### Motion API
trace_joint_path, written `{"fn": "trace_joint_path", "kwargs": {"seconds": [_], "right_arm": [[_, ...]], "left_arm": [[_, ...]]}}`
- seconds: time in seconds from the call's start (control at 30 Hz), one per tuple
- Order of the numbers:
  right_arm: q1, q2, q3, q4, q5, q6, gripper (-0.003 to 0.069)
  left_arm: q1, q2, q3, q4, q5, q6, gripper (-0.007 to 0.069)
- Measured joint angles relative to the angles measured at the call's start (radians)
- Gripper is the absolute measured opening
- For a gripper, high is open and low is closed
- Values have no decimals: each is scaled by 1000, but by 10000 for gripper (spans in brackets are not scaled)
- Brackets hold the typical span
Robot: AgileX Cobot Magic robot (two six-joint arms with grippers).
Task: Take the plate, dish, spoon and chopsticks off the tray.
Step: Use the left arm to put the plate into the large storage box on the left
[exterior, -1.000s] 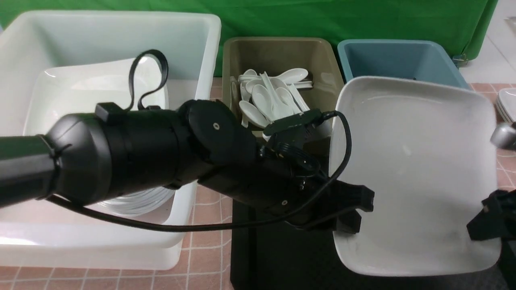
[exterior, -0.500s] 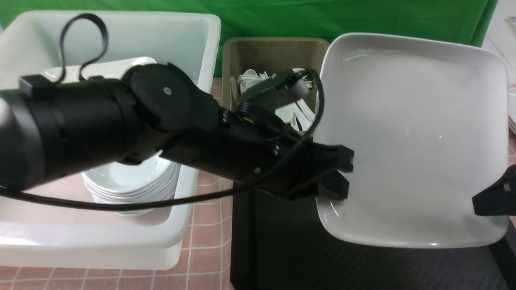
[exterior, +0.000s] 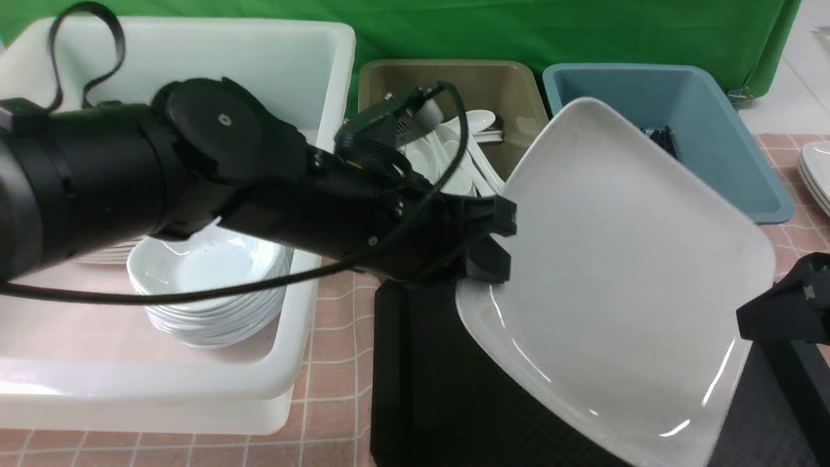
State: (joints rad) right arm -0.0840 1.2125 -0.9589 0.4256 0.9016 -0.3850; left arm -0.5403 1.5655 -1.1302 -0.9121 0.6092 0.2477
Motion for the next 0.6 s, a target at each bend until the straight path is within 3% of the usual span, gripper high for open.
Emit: {"fn": "trace_joint_path", "kwargs": {"seconds": [0.13,0.43,0.6], "right_arm": [[0,0,0,0,-11,-1,549],[0,0,0,0,-23,-19,540],[0,0,0,0,-25,-23,539]], "left_arm": [[86,-39,-35,4,49,4,17],[263,-100,-121,-1,110,4,17],[502,-108,-222,0,228,4,17]]}}
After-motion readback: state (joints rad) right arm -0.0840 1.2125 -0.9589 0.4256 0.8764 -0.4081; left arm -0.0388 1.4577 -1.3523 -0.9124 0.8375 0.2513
